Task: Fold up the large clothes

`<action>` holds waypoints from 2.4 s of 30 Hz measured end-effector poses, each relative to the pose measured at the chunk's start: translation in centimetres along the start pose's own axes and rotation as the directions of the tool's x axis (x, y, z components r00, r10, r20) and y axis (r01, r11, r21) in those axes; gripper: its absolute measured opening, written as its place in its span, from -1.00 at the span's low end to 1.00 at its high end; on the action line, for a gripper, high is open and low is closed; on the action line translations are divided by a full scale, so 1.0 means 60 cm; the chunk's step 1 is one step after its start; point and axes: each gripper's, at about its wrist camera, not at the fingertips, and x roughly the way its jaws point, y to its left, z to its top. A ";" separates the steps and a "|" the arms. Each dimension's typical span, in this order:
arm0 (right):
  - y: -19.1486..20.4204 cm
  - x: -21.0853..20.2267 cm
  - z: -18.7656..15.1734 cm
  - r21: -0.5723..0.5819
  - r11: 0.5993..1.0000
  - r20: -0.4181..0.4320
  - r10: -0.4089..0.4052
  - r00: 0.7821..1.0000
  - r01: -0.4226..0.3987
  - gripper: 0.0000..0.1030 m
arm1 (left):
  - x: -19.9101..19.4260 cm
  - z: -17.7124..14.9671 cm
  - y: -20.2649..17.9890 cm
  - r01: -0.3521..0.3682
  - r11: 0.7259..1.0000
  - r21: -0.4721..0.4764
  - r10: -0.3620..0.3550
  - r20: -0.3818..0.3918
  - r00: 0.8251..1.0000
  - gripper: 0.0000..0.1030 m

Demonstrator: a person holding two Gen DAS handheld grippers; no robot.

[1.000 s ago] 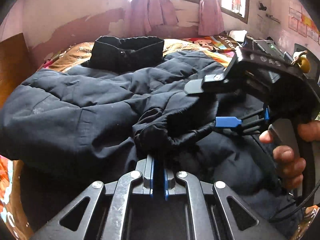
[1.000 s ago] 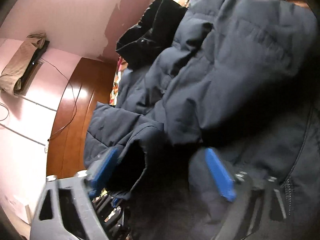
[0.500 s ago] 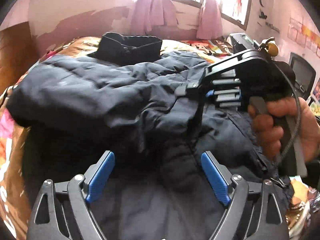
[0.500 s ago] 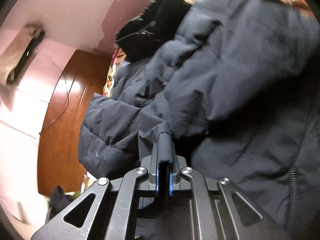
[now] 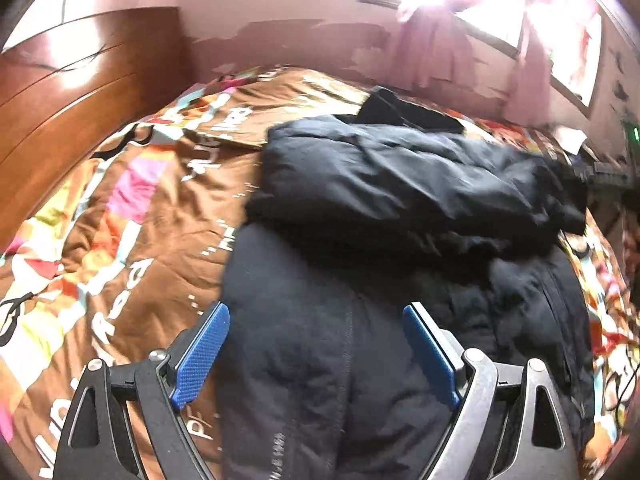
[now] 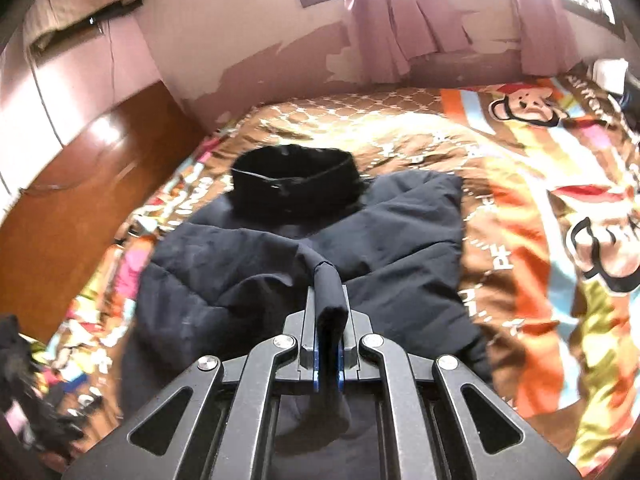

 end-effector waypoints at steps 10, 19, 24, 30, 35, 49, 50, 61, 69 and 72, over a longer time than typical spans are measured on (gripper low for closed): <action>-0.001 0.089 -0.018 -0.104 0.965 -0.034 -0.246 0.969 0.241 -0.54 | 0.096 0.121 0.001 -0.055 0.996 0.071 0.056 -0.005 0.998 0.70; 0.025 0.100 -0.001 -0.168 0.976 0.020 -0.139 0.990 0.141 -0.26 | 0.185 0.195 -0.088 0.084 0.989 0.121 -0.089 0.038 0.995 0.70; 0.075 0.167 -0.039 -0.310 0.947 -0.096 -0.117 0.988 0.082 -0.26 | 0.247 0.190 -0.136 0.076 0.974 0.214 -0.072 -0.025 0.997 0.70; 0.062 0.216 -0.073 -0.291 0.953 -0.137 -0.127 0.982 0.083 -0.20 | 0.299 0.155 -0.147 0.059 0.965 0.254 -0.044 -0.063 0.997 0.75; 0.059 0.233 -0.100 -0.311 0.948 -0.102 -0.100 0.990 0.064 -0.18 | 0.314 0.147 -0.138 0.104 0.968 0.228 -0.088 -0.082 0.993 0.82; 0.034 0.237 -0.114 -0.271 0.962 -0.058 -0.014 0.998 -0.003 -0.16 | 0.324 0.127 -0.135 0.106 0.963 0.249 -0.105 -0.018 0.994 0.94; 0.032 0.234 -0.115 -0.271 0.963 -0.054 -0.009 0.999 -0.006 -0.16 | 0.322 0.126 -0.134 0.111 0.961 0.251 -0.113 -0.009 0.994 0.95; 0.028 0.167 -0.061 -0.253 0.964 0.012 0.089 0.996 -0.083 0.72 | 0.274 0.218 -0.088 0.255 0.946 0.200 -0.261 0.003 0.965 1.00; 0.030 0.228 0.146 -0.249 0.968 0.005 -0.038 0.999 0.038 0.72 | 0.336 0.429 -0.107 0.139 0.977 0.159 -0.155 0.091 0.984 1.00; 0.024 0.280 0.211 -0.188 0.981 -0.024 -0.053 0.998 0.048 0.72 | 0.383 0.487 -0.129 0.183 0.971 0.154 -0.194 0.061 0.979 1.00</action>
